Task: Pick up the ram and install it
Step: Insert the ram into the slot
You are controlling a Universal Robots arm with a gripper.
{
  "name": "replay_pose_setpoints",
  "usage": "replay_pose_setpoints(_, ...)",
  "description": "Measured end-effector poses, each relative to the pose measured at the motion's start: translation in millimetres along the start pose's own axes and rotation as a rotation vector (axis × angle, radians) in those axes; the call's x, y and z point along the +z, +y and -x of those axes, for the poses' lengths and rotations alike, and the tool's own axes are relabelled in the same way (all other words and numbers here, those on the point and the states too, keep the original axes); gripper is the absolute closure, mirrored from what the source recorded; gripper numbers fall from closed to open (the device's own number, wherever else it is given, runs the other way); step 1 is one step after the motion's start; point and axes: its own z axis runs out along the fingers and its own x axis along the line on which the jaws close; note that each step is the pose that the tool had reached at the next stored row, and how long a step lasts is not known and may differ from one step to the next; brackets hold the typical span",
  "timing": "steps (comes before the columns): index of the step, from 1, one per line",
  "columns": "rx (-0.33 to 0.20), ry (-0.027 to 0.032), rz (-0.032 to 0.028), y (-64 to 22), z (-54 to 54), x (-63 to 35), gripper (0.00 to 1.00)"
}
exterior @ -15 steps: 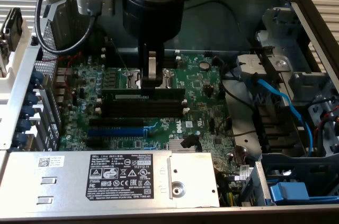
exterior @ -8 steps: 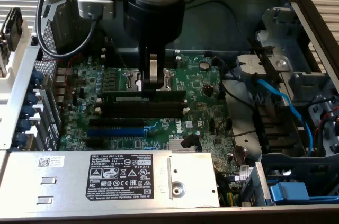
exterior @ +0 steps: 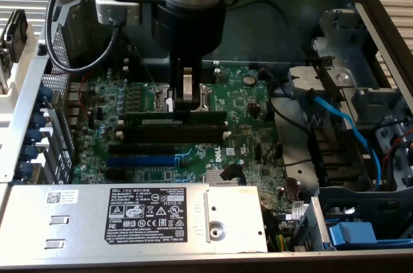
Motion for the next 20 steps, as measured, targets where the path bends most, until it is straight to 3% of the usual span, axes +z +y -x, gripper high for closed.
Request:
replay_pose_setpoints(3, 0.0, -0.0001, 0.0008, -0.5, 0.0, 0.0, 0.88)
replay_pose_setpoints(7, 0.0, 0.0002, 0.0077, -0.8, 0.0, 0.1, 0.88)
replay_pose_setpoints(20, 0.015, -0.0021, 0.0082, -1.0, 0.7, 3.3, 0.88)
